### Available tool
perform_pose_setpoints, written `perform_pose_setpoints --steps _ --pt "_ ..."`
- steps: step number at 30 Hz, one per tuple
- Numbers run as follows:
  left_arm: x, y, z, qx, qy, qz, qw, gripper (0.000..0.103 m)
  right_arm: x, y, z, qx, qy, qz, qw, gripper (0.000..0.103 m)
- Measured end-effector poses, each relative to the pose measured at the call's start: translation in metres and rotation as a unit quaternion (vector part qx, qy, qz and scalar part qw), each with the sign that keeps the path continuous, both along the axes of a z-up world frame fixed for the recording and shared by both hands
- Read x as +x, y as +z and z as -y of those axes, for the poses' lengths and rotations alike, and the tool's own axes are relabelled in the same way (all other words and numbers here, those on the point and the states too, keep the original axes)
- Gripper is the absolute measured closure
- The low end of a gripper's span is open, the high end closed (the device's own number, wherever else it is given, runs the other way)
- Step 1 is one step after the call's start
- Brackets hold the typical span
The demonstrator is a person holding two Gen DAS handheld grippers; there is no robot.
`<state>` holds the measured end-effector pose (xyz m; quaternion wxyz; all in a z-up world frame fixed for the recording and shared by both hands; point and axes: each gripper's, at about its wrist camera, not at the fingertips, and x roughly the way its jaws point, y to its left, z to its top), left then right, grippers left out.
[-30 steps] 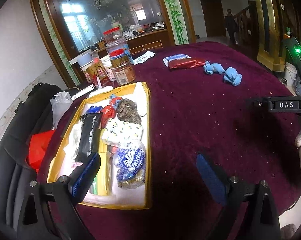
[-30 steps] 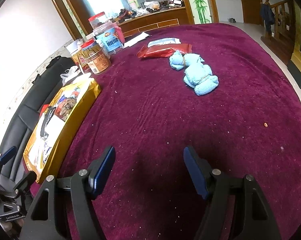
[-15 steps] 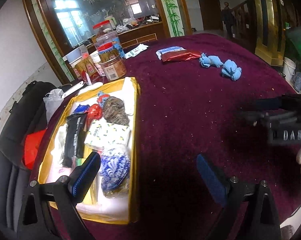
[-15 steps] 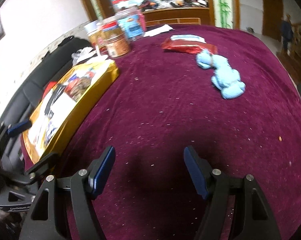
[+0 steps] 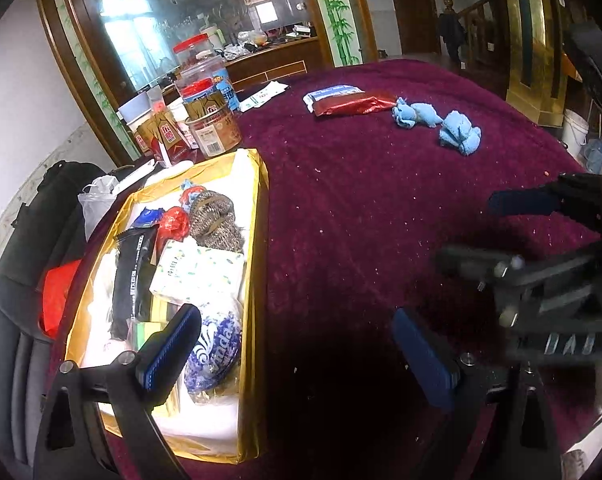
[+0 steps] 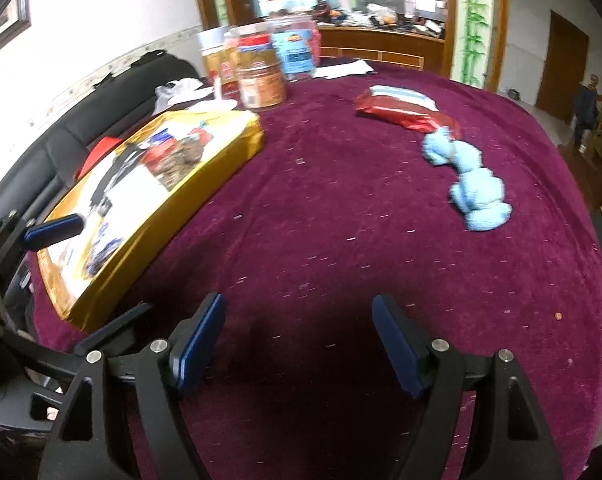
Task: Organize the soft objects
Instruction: 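Grasp one blue towel with right while left grasps the other blue towel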
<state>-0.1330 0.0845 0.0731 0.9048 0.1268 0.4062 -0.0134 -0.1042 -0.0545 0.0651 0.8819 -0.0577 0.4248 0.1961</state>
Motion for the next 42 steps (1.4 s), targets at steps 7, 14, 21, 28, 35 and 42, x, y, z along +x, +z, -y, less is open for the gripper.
perform_pose_setpoints --steps 7,14,21,28,35,42 --pt "0.002 0.003 0.003 -0.037 -0.024 -0.003 0.999 0.005 0.062 0.008 0.096 -0.009 -0.132 0.009 0.991 0.027" --pt "0.028 0.02 -0.002 -0.161 -0.049 -0.032 0.9853 0.005 0.127 -0.006 0.135 0.046 -0.177 -0.026 0.983 0.028" --pt "0.08 0.042 0.012 -0.184 -0.051 0.0 0.9817 0.005 0.159 -0.029 0.117 0.047 -0.173 -0.024 0.983 0.033" --pt "0.184 0.032 0.047 -0.259 -0.048 -0.02 0.9645 0.004 0.148 -0.022 0.139 0.086 -0.186 -0.016 0.979 0.06" --pt "0.272 -0.015 0.103 -0.277 -0.062 -0.067 0.9565 0.005 0.151 -0.024 0.172 0.126 -0.214 -0.03 0.968 0.06" --pt "0.3 -0.029 0.154 -0.185 -0.097 -0.04 0.9771 0.004 0.15 -0.016 0.192 0.147 -0.242 -0.016 0.959 0.059"
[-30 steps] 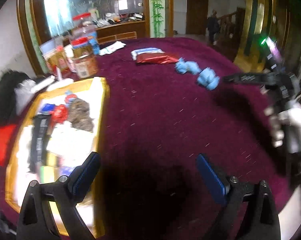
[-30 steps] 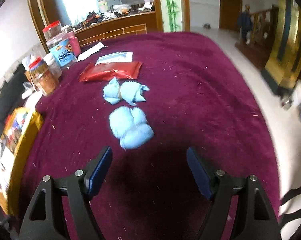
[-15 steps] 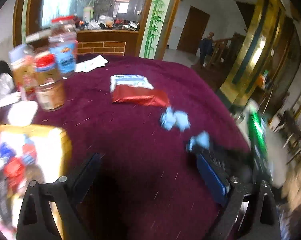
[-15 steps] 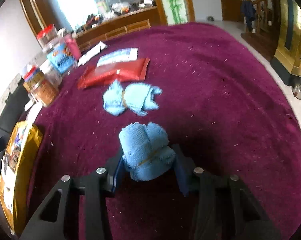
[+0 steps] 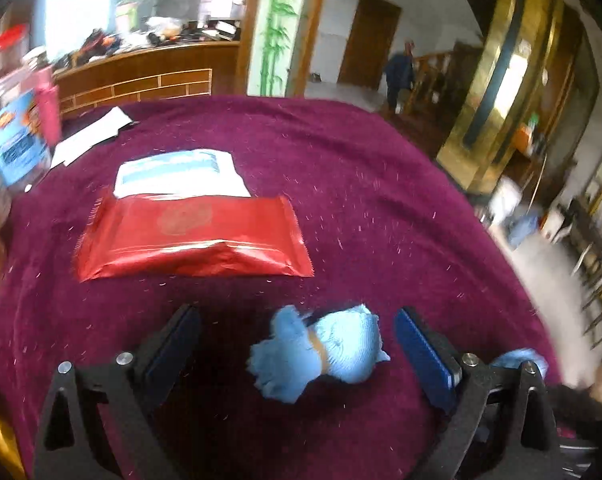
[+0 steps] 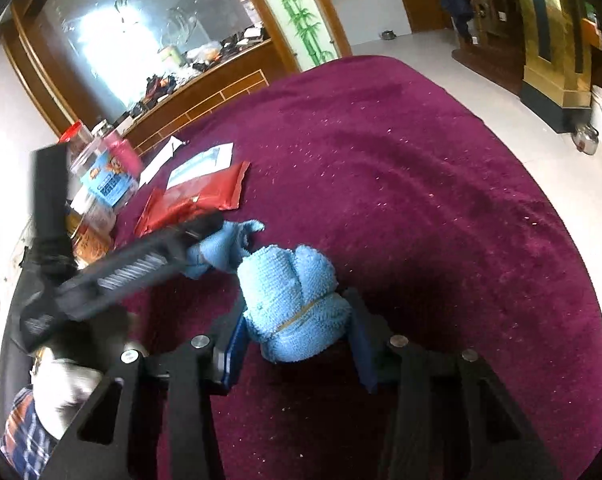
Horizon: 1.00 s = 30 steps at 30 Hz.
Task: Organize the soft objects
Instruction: 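Grasp one blue towel with right while left grasps the other blue towel, then carry both blue towels over the tray with both grippers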
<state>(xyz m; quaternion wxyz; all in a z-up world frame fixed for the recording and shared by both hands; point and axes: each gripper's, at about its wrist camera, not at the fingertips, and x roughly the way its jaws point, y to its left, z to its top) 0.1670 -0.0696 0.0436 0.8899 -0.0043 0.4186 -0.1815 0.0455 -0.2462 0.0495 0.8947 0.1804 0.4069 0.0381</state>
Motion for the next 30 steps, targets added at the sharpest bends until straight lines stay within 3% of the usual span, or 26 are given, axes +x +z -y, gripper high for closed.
perform_pose_setpoints --steps 1,2,4,5,7,11,15,19,24,28,30 --pt "0.0 -0.006 0.008 0.025 -0.008 -0.013 0.9996 0.011 0.0 0.001 0.001 -0.001 -0.002 0.002 1.0 0.059" --pt "0.0 -0.01 0.013 0.038 -0.015 -0.021 0.999 0.024 0.0 0.001 0.001 -0.001 -0.004 0.003 1.0 0.059" --pt "-0.01 -0.012 0.018 0.058 -0.027 -0.019 0.9978 0.056 0.0 0.002 0.0 -0.005 -0.006 0.005 1.0 0.059" --pt "-0.013 -0.009 0.013 0.037 -0.038 -0.031 0.9981 0.059 0.0 0.002 0.0 -0.008 -0.006 0.007 1.0 0.059" --pt "-0.021 -0.002 -0.004 0.005 -0.026 -0.042 0.9988 0.059 -0.001 0.003 -0.002 -0.019 -0.006 0.012 1.0 0.059" --pt "-0.052 0.028 -0.049 -0.038 -0.004 -0.027 0.9989 0.059 -0.002 0.004 -0.009 -0.032 0.002 0.021 0.999 0.059" --pt "-0.114 0.07 -0.123 -0.078 0.021 -0.004 0.9967 0.059 -0.006 0.005 -0.013 -0.037 0.01 0.028 0.999 0.059" --pt "-0.195 0.102 -0.224 -0.075 0.087 0.029 0.9929 0.058 -0.007 0.001 -0.019 -0.037 0.014 0.028 0.999 0.059" --pt "-0.277 0.09 -0.335 -0.018 0.215 0.034 0.9759 0.057 -0.011 0.001 -0.033 -0.034 0.023 0.027 0.999 0.059" --pt "-0.3 0.056 -0.384 0.011 0.272 0.002 0.9621 0.057 -0.028 0.016 -0.065 -0.029 0.051 0.025 0.998 0.059" --pt "-0.297 0.043 -0.394 0.002 0.276 -0.017 0.961 0.054 -0.039 0.03 -0.096 -0.031 0.084 0.027 0.996 0.059"
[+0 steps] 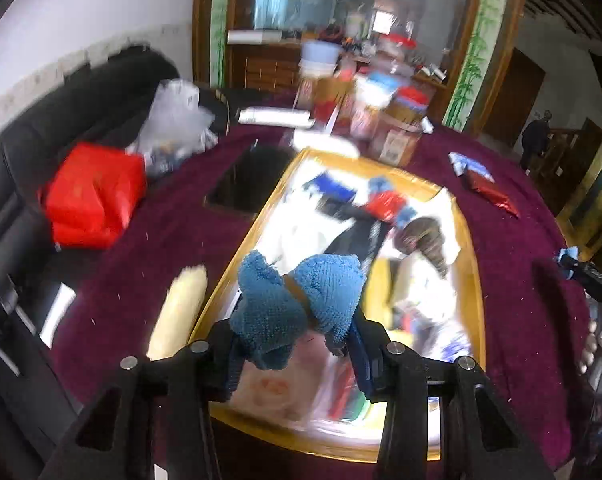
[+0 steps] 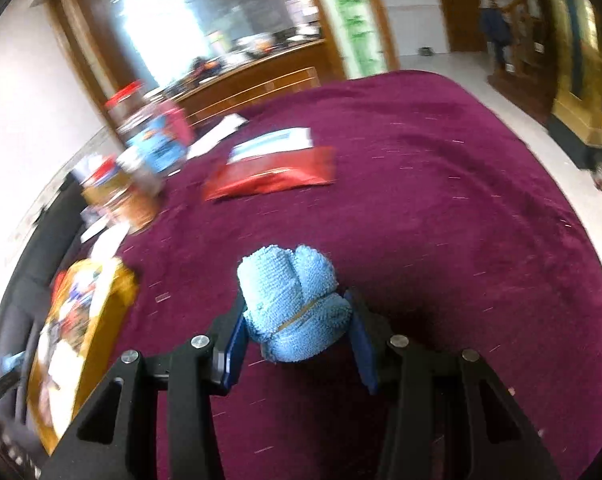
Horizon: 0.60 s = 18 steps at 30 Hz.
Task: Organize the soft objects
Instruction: 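Carry both blue towels over the tray with both grippers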
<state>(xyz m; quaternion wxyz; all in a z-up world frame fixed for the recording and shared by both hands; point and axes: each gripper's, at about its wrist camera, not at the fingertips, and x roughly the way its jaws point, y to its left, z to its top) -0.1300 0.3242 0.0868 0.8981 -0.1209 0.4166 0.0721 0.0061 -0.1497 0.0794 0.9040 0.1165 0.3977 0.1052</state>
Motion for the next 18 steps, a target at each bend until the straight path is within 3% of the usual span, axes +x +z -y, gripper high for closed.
perform_pose_setpoints --steps 2,4,5,9,12,18 --pt "0.009 -0.01 -0.002 0.018 0.006 -0.009 0.9998 0.05 -0.01 0.013 -0.028 -0.01 0.024 0.007 1.0 0.059" --pt "0.022 -0.019 -0.003 0.038 0.003 -0.023 0.999 0.03 -0.025 0.03 -0.068 -0.017 0.069 0.016 0.997 0.059" --pt "0.027 -0.023 -0.003 0.037 -0.001 -0.031 0.9988 0.028 -0.03 0.035 -0.081 -0.021 0.084 0.018 0.996 0.059" --pt "0.032 -0.028 -0.009 0.008 0.0 -0.032 0.9994 0.028 -0.059 0.047 -0.16 -0.049 0.177 0.022 0.983 0.058" --pt "0.016 -0.018 -0.014 -0.024 -0.003 -0.002 0.9997 0.027 -0.075 0.043 -0.21 -0.063 0.232 0.015 0.971 0.058" --pt "-0.027 0.01 -0.03 -0.091 0.009 0.06 0.9939 0.016 -0.083 0.024 -0.275 -0.09 0.285 -0.014 0.954 0.058"
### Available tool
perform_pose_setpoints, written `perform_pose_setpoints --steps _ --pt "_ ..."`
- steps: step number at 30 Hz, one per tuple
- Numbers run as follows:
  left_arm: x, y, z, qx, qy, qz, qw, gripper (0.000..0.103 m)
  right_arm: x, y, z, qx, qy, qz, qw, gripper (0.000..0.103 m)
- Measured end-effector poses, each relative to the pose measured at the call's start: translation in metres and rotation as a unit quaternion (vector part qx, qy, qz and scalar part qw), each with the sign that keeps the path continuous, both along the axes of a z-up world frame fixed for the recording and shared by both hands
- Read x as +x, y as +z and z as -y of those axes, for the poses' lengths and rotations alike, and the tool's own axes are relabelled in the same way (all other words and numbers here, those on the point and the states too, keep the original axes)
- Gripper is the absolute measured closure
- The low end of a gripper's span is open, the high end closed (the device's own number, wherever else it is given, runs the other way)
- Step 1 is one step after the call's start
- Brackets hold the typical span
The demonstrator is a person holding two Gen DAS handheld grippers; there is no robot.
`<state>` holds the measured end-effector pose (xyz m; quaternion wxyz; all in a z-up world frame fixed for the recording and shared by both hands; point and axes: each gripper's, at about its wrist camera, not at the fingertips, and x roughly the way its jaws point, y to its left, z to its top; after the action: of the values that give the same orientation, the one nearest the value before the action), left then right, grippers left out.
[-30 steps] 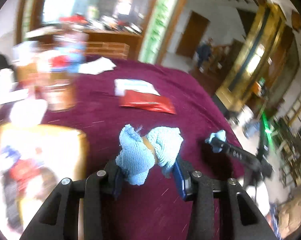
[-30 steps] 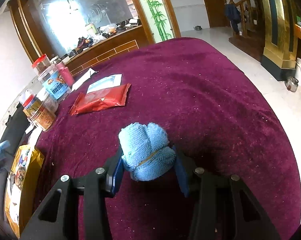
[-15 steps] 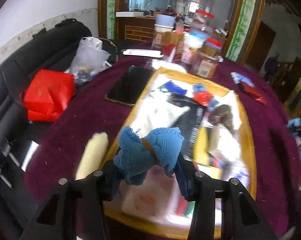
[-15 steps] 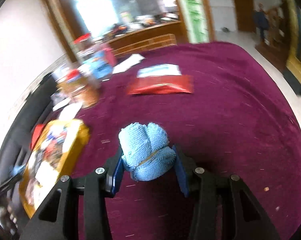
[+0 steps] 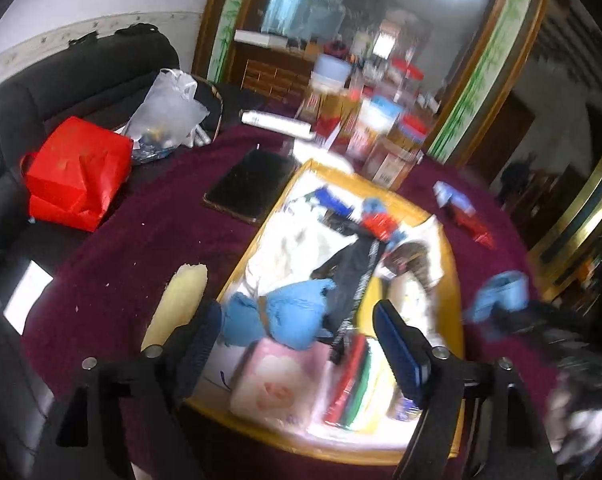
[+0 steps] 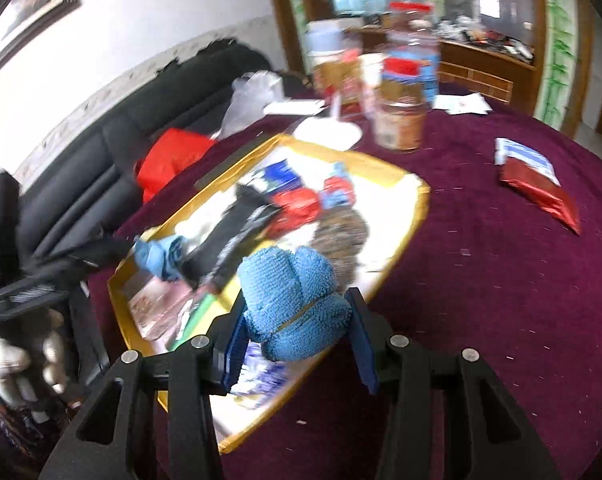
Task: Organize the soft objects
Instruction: 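Carry both blue towels over the tray with both grippers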
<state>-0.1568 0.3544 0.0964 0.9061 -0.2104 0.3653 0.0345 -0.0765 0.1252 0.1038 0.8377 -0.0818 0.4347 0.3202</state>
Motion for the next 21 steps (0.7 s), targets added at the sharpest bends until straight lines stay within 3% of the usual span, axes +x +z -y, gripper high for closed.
perform_pose_setpoints --steps 2,6,8,15,19,21 --pt "-0.014 0.008 -0.007 -0.008 0.015 0.027 0.9995 0.01 -0.002 -0.006 -0.014 -0.009 0.013 -0.006 1.0 0.058" --pt "-0.021 0.013 -0.019 -0.015 0.027 0.05 0.9983 0.009 -0.005 -0.022 -0.048 -0.014 0.045 -0.051 0.998 0.058" --pt "-0.022 0.011 -0.024 -0.012 0.035 0.054 0.9979 0.009 -0.007 -0.027 -0.06 -0.032 0.047 -0.051 0.997 0.058" --pt "-0.024 -0.006 -0.044 -0.029 0.052 0.05 0.997 0.009 0.016 -0.043 -0.08 -0.095 -0.011 -0.026 0.995 0.058" --pt "-0.028 -0.009 -0.049 -0.029 0.057 0.053 0.9965 0.009 0.019 -0.033 -0.065 -0.062 -0.003 -0.052 0.997 0.058" --pt "-0.03 -0.009 -0.049 -0.025 0.057 0.059 0.9963 0.009 0.019 -0.015 -0.044 -0.044 -0.019 -0.039 0.998 0.058"
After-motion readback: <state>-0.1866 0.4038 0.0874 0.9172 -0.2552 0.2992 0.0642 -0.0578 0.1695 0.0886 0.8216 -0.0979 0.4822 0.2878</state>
